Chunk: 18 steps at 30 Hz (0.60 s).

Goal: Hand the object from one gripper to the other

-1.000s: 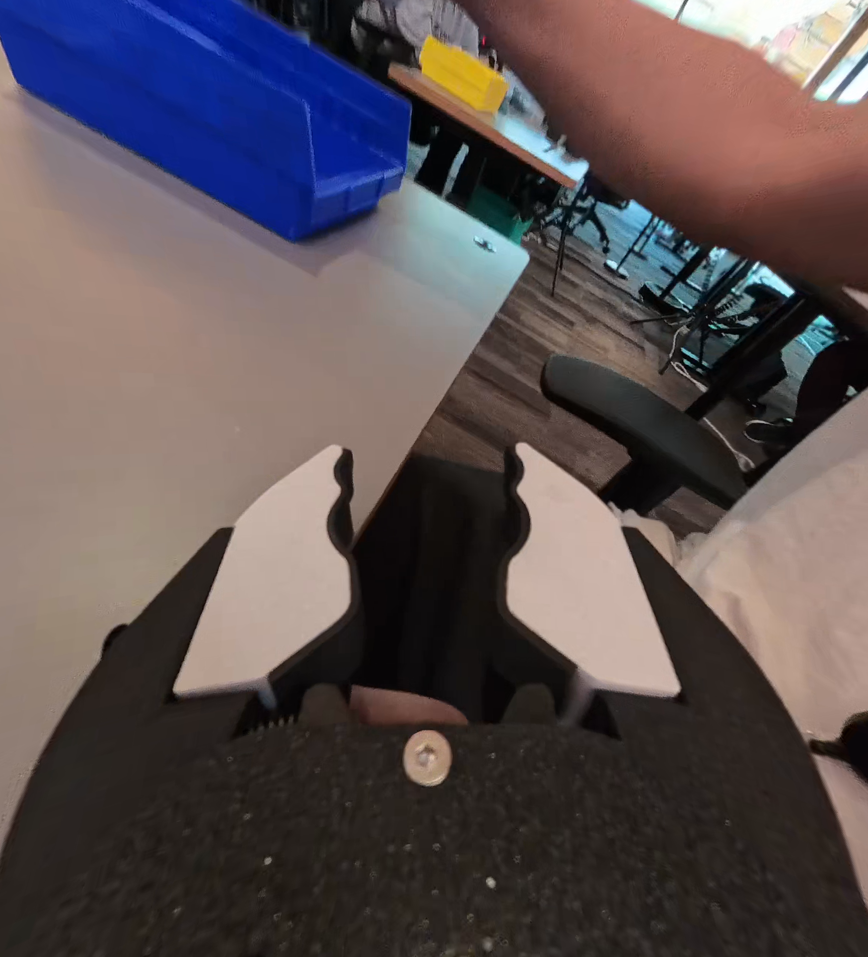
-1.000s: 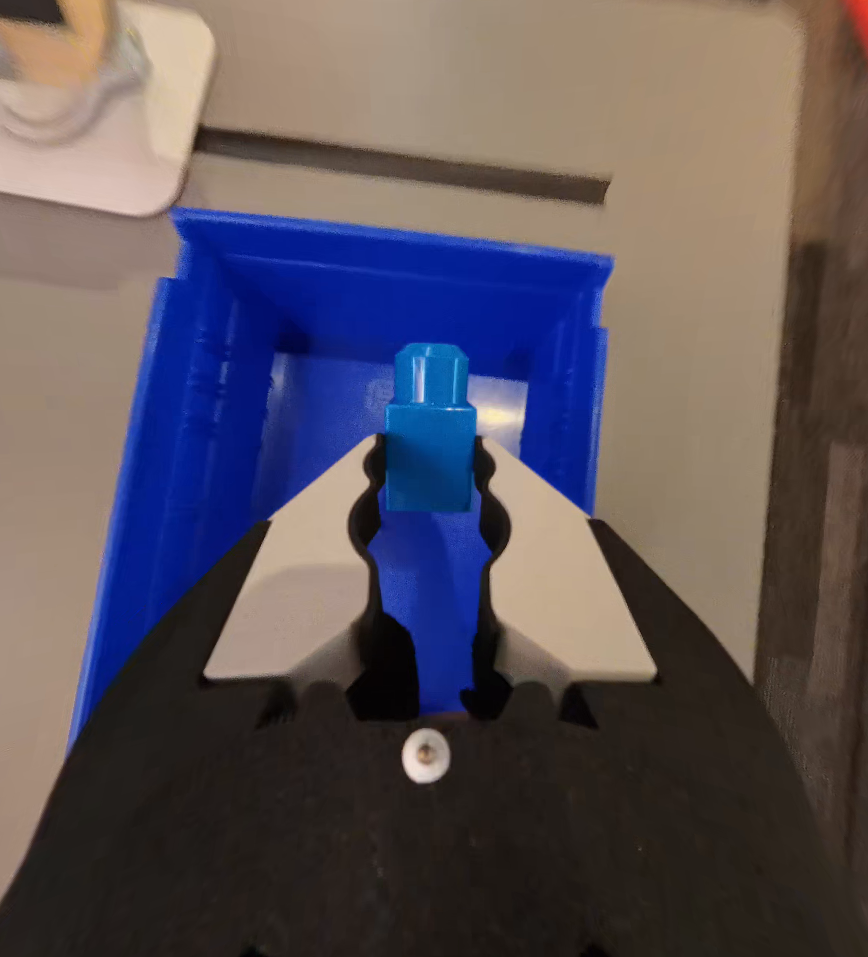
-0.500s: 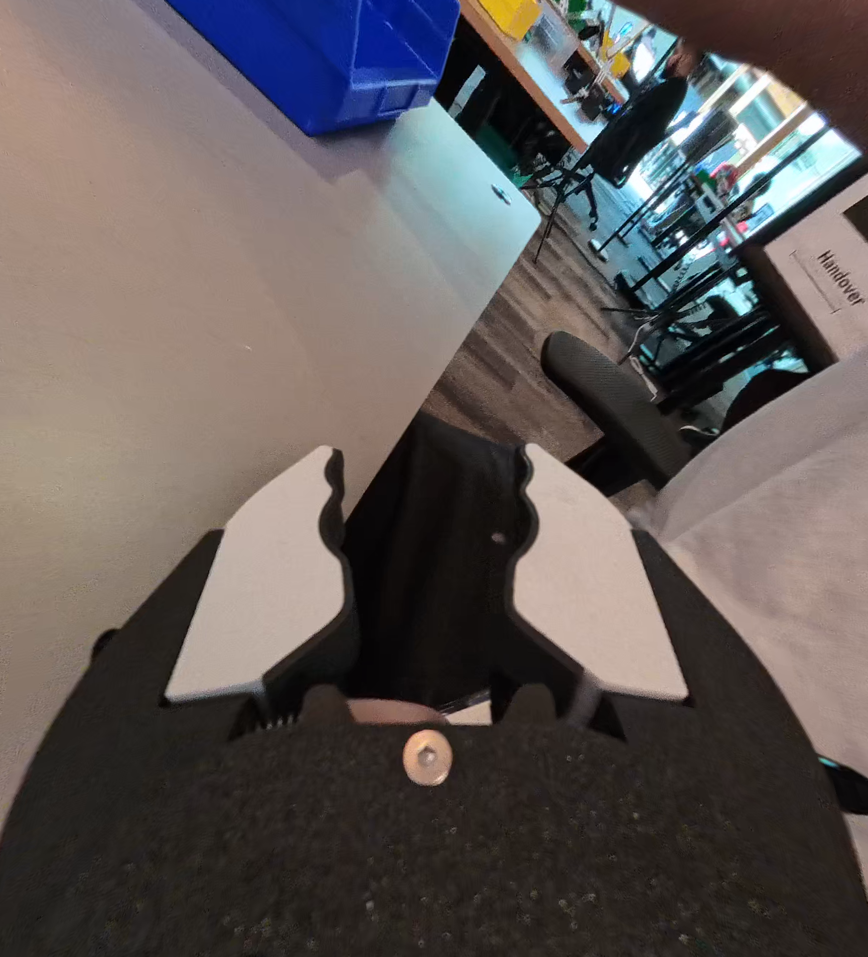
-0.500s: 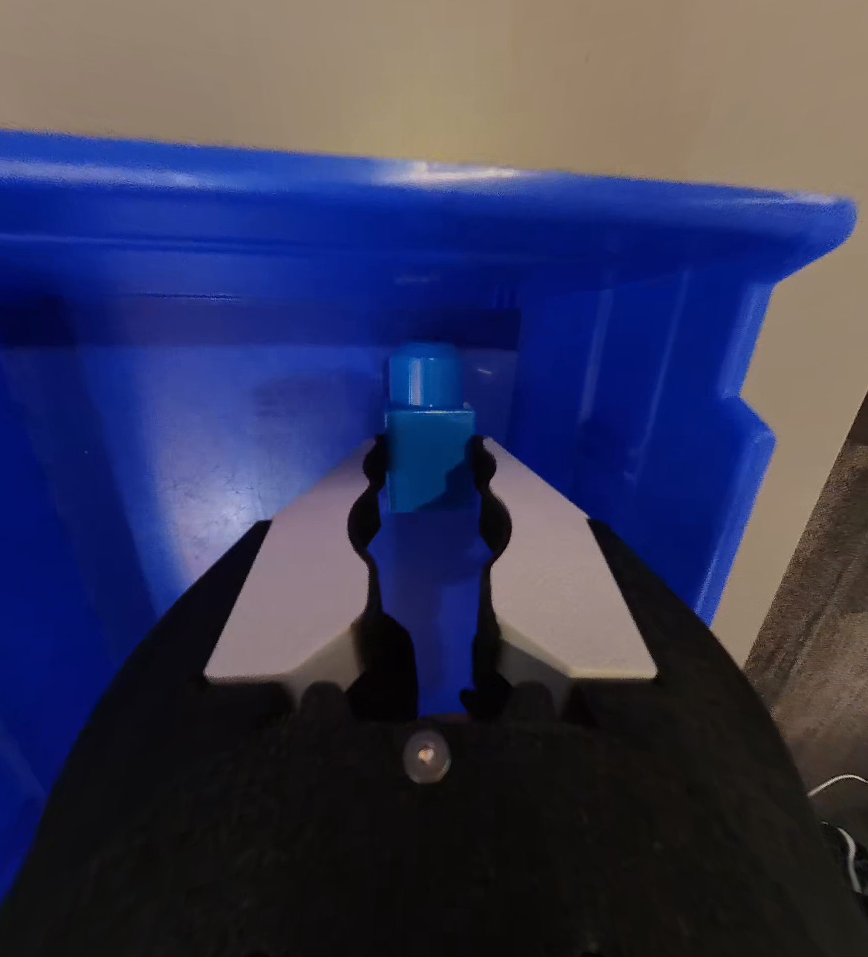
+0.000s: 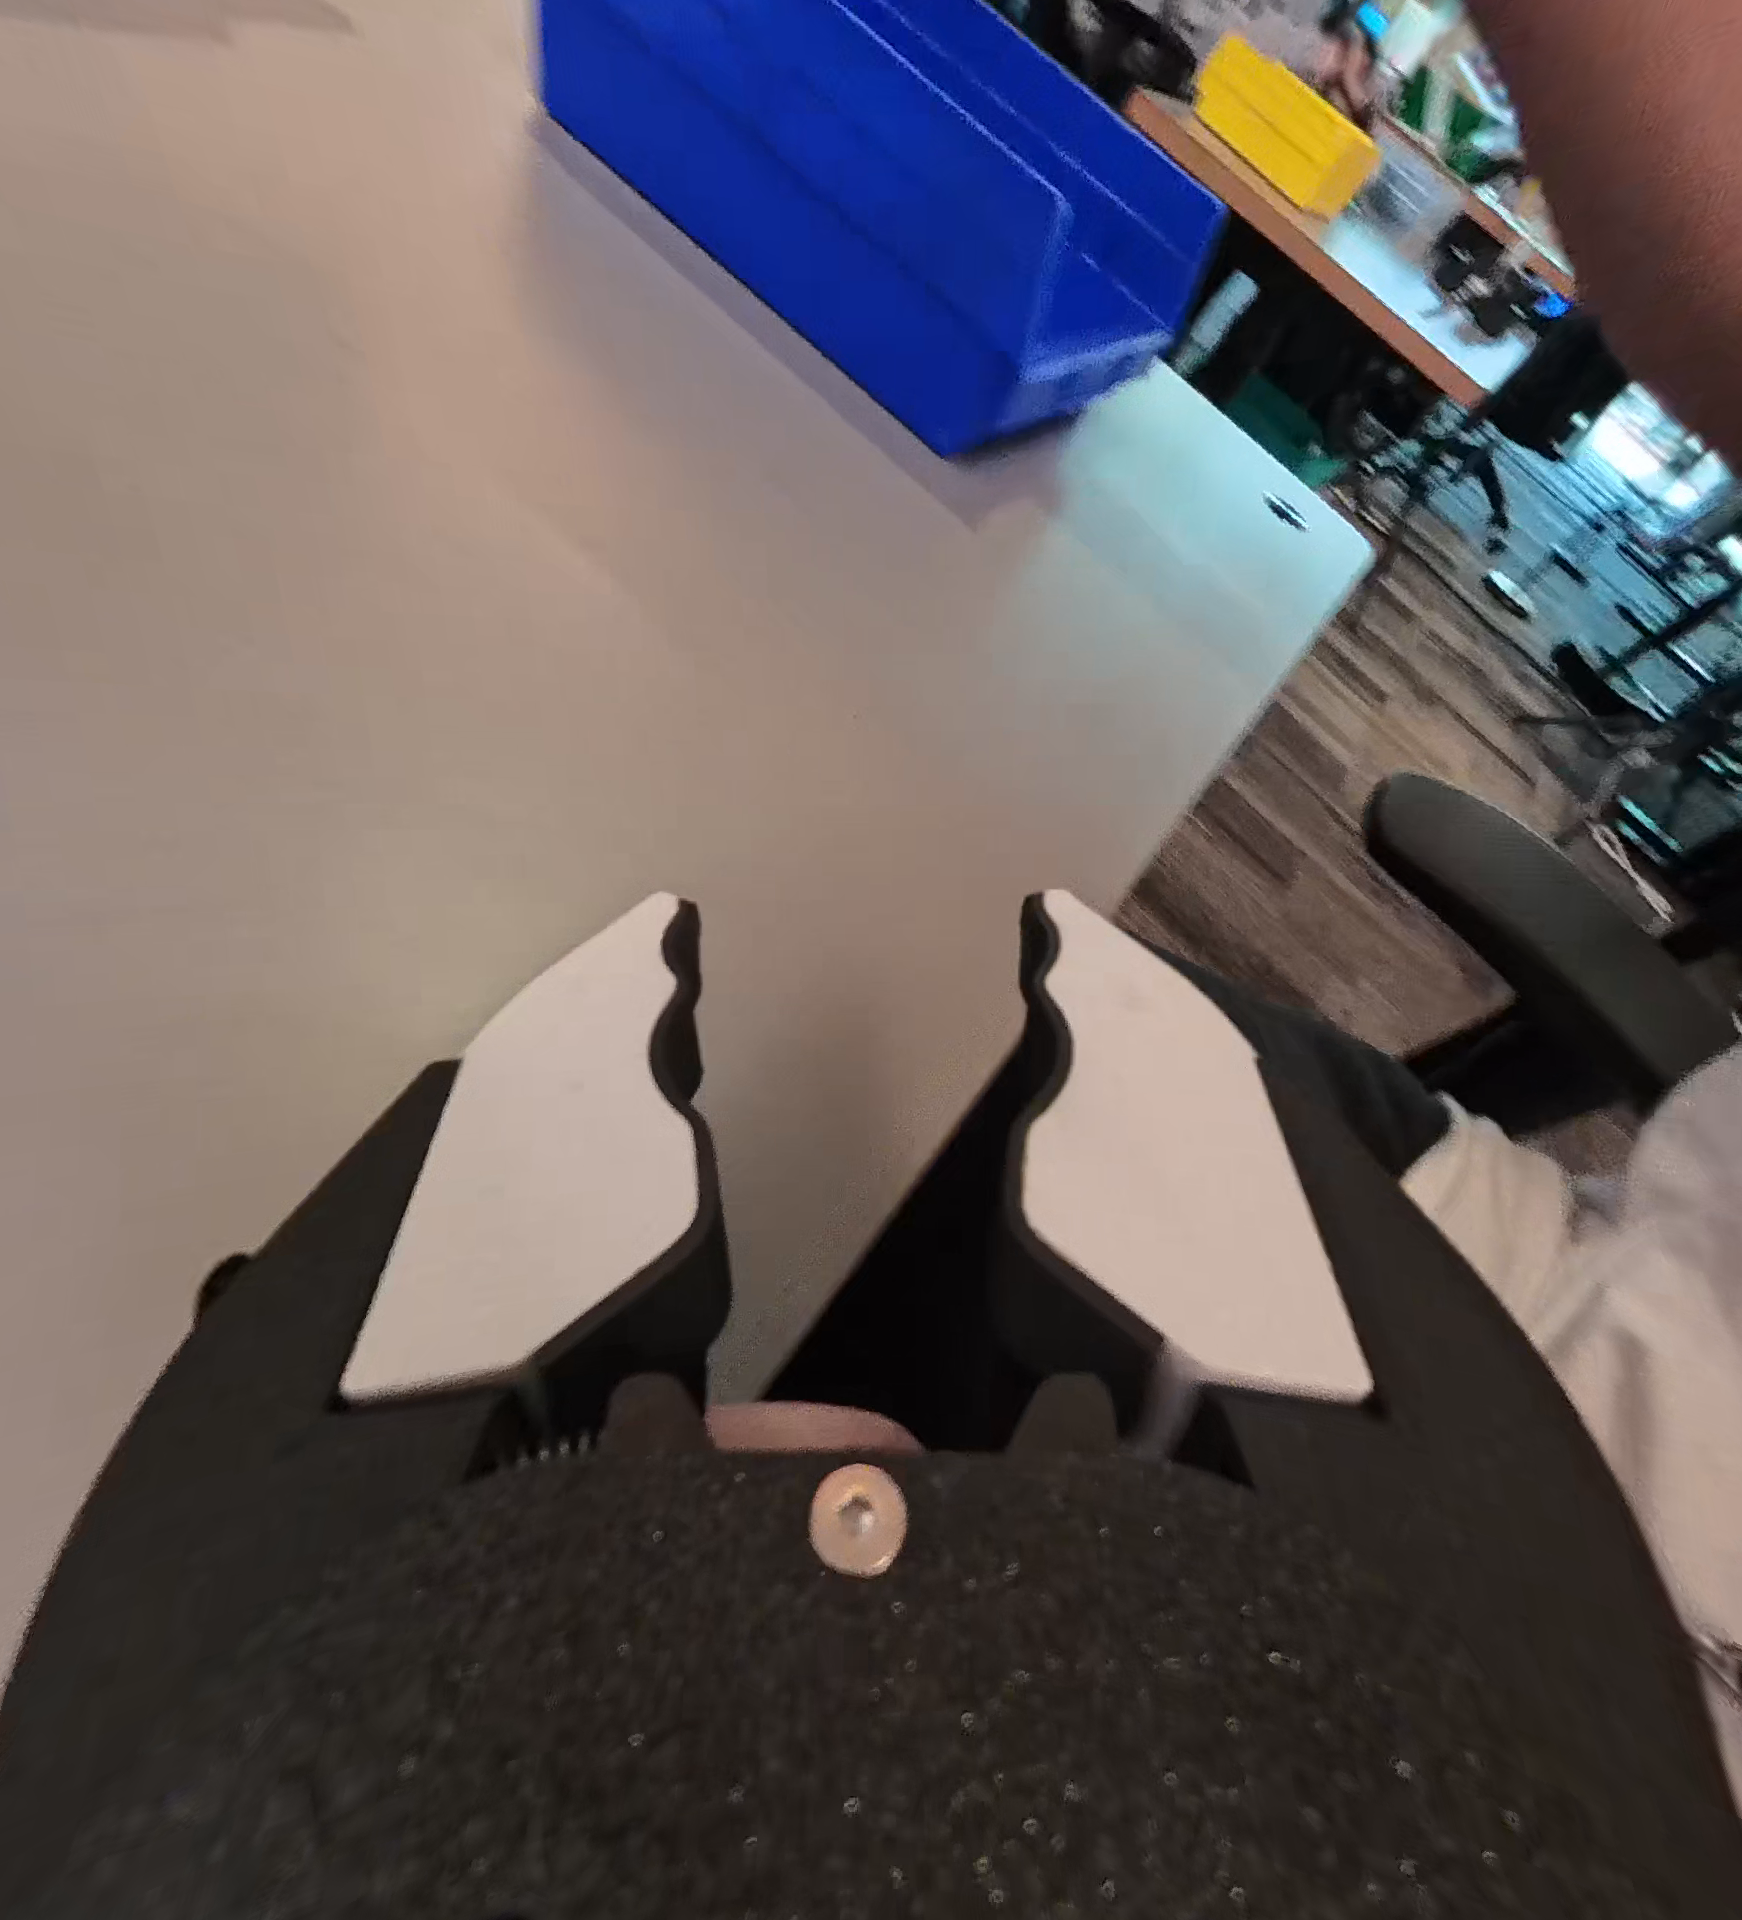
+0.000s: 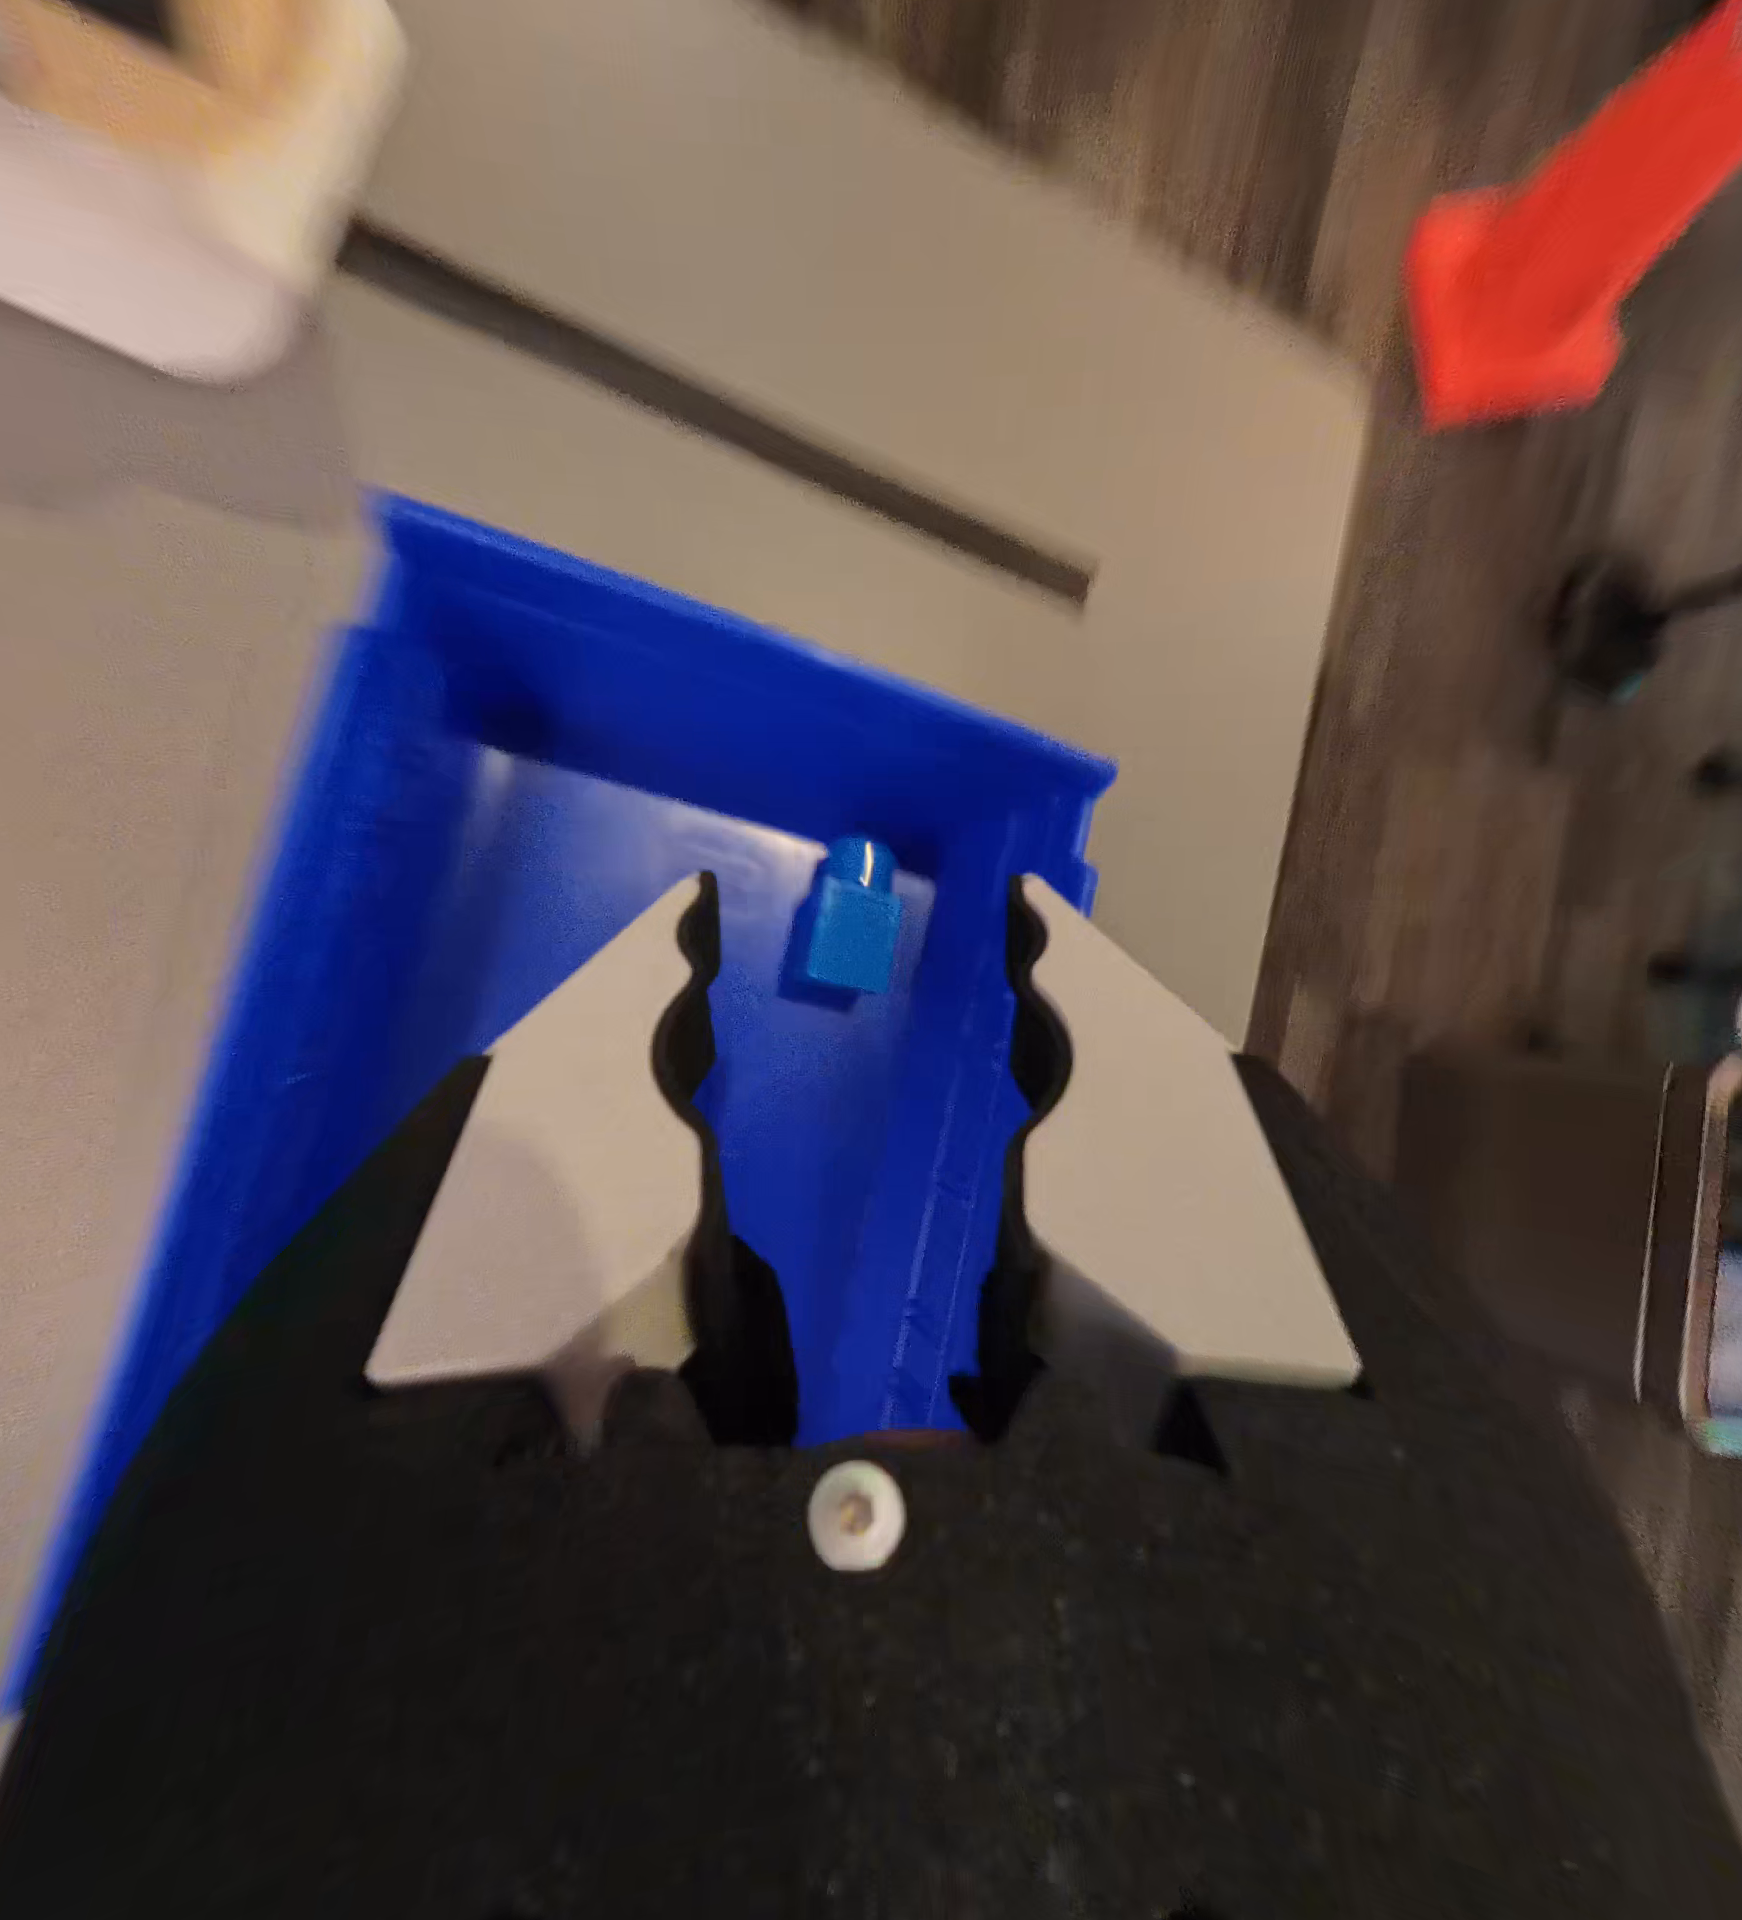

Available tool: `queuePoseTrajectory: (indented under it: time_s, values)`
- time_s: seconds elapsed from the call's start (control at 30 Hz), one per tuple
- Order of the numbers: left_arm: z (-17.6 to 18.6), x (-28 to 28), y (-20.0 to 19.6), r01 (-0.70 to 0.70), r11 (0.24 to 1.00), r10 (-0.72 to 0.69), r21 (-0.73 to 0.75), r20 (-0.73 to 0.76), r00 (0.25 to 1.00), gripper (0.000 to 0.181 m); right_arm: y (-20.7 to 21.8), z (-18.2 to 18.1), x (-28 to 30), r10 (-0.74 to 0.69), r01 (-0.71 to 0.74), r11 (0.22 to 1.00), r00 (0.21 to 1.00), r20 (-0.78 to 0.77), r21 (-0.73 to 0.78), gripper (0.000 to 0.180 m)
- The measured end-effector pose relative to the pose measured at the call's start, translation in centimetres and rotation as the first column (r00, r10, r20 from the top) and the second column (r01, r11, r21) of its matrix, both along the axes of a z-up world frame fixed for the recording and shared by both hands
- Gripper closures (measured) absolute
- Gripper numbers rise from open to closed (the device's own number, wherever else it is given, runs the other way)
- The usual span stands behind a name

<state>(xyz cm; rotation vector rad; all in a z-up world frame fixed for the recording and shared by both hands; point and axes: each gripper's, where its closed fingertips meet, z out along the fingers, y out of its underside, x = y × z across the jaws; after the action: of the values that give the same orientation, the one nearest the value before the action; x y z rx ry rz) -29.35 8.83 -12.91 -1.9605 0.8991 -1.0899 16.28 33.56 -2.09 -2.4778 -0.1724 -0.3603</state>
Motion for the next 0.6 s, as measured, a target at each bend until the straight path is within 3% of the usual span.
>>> queuePoseTrajectory:
  time_s: [0.03,0.13,0.2,0.33,0.47,0.6]
  values:
    - [0.1,-0.6,1.1,-0.049,0.999,0.049,0.006,0.003,0.999,0.122,-1.5,2.4,-1.9,0.056,-0.055,0.993,0.998,0.002,0.108,0.125]
    - [0.0,-2.8,4.1,-0.183,0.983,0.183,-0.024,0.009,0.983,0.126,-8.2,4.3,-9.2,0.228,-0.189,0.928,0.97,-0.09,0.32,0.126]
    - [-0.4,-4.5,5.8,-0.261,0.965,0.26,-0.028,-0.022,0.965,0.129,-13.1,0.7,-15.1,0.351,-0.256,0.9,0.906,-0.235,0.353,0.126]
    - [-1.1,-7.0,8.0,-0.331,0.942,0.335,0.058,-0.105,0.936,0.134,-21.1,-7.7,-26.7,0.527,-0.349,0.846,0.661,-0.534,0.403,0.127]
    - [-0.9,-7.8,8.7,-0.3,0.946,0.316,0.122,-0.153,0.936,0.138,-24.1,-11.5,-30.7,0.528,-0.298,0.847,0.559,-0.64,0.439,0.127]
    - [0.2,-9.8,10.9,-0.277,0.929,0.34,0.246,-0.271,0.9,0.144,-23.7,-11.2,-31.2,0.594,-0.362,0.803,0.546,-0.591,0.473,0.128]
